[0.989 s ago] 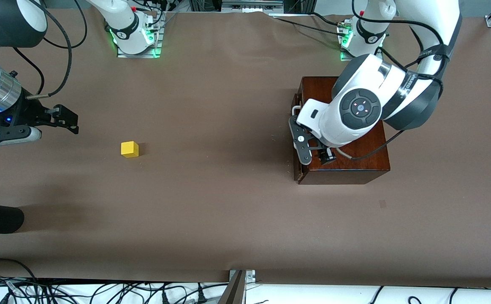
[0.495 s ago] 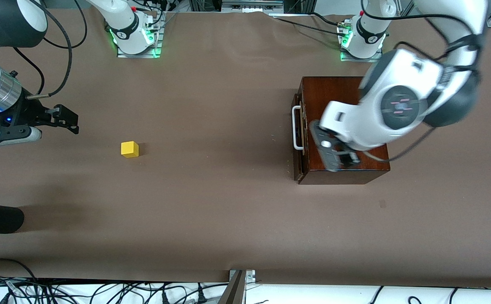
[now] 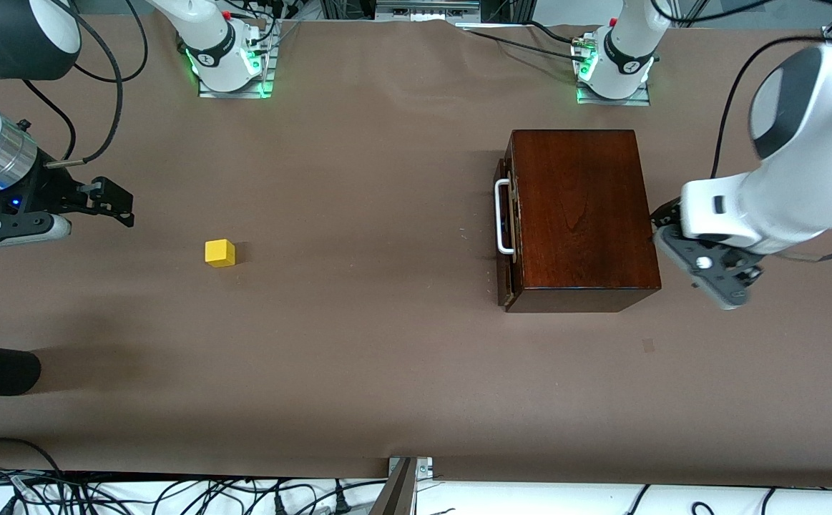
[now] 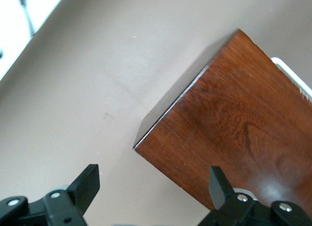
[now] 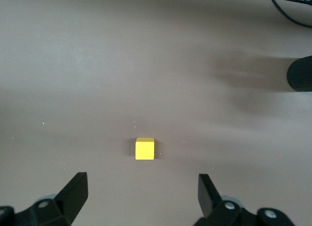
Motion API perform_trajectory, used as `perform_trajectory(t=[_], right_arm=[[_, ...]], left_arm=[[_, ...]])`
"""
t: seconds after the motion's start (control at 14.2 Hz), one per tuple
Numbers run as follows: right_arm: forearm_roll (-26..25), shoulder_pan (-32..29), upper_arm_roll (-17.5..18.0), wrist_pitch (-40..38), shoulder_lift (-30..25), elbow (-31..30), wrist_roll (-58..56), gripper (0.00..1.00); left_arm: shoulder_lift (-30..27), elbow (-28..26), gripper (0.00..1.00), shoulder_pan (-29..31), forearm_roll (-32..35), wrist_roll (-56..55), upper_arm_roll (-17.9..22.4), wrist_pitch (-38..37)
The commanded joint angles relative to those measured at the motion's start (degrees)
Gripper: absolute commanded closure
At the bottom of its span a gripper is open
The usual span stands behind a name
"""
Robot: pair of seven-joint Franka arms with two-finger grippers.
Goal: Open drawer, take yellow block, close drawer
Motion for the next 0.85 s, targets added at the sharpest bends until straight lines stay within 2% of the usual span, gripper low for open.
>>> perform_trajectory(t=[0.0,0.14,0.35,0.49,0.78], right_arm=[[-0.7,-0.1,0.2,-1.0,0.4,1.4,-0.5,0.0],[-0.7,-0.1,0.2,-1.0,0.4,1.4,-0.5,0.0],[-0.7,0.1,0.3,-1.0,0.4,1.4,-0.5,0.0],[-0.7,0.1,0.3,-1.0,0.4,1.4,-0.5,0.0],[-0.6,0.1,0.4,-0.9,0.4,1.4,-0.6,0.0]], left_arm=[[-9.7,-10.8,0.0,-1.6,-1.2,-15.5,3.0,2.2],[-14.2,-16.3,0.0,-0.9,-0.7,-25.0,3.3,4.0],[-19.8,-21.1,0.0,0.2,-0.7,-29.7,4.8,6.5],[-20.3,-21.8,0.0,2.6,-1.3,-32.3,4.4,6.6],[-22.2,-22.4,0.0,3.8,-1.5,-35.4,4.4,5.9]])
